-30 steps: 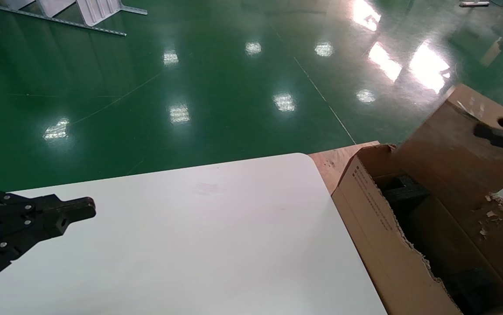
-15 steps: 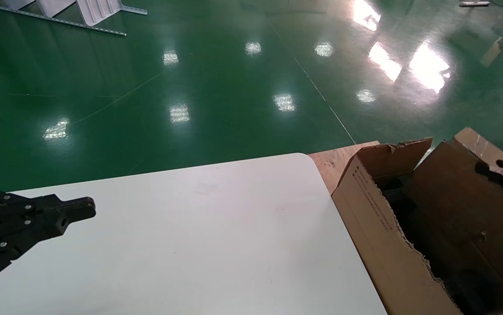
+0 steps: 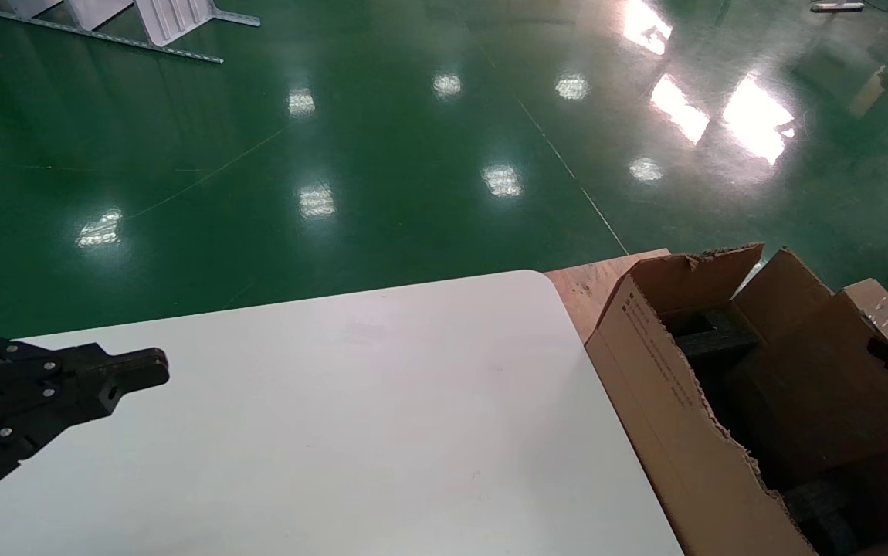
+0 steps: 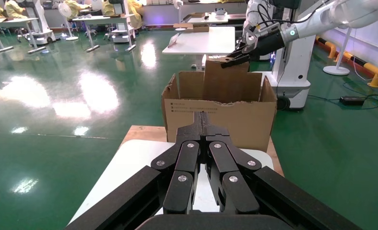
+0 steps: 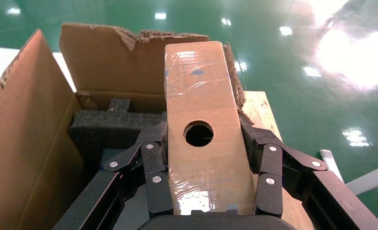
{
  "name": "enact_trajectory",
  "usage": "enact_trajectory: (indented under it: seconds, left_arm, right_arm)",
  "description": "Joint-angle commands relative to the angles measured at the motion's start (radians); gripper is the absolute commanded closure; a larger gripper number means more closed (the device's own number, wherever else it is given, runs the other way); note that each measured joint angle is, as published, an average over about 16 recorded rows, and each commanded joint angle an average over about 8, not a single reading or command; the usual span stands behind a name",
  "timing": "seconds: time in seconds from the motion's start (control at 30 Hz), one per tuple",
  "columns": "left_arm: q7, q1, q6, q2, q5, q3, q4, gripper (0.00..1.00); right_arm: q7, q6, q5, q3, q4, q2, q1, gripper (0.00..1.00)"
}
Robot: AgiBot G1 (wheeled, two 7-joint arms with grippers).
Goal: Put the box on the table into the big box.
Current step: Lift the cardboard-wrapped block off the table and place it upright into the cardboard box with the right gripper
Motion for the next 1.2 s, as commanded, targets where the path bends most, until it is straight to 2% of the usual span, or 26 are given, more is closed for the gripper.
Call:
enact_trajectory:
  seconds: [0.03, 0.47, 1.2]
  left_arm:
    - [0.000, 0.000, 0.000, 0.000, 0.000, 0.000, 0.000, 1.00]
    - [0.000, 0.000, 0.000, 0.000, 0.000, 0.000, 0.000, 1.00]
    - [0.000, 0.000, 0.000, 0.000, 0.000, 0.000, 0.000, 1.00]
  right_arm:
    - [0.000, -0.008, 0.024, 0.034, -0.023, -0.015, -0.037, 1.00]
    - [0.010, 0.011, 0.036, 0.075, -0.013, -0.038, -0.126, 1.00]
    - [0.044, 0.152, 0.000, 0.053, 0.020, -0.075, -0.117, 1.00]
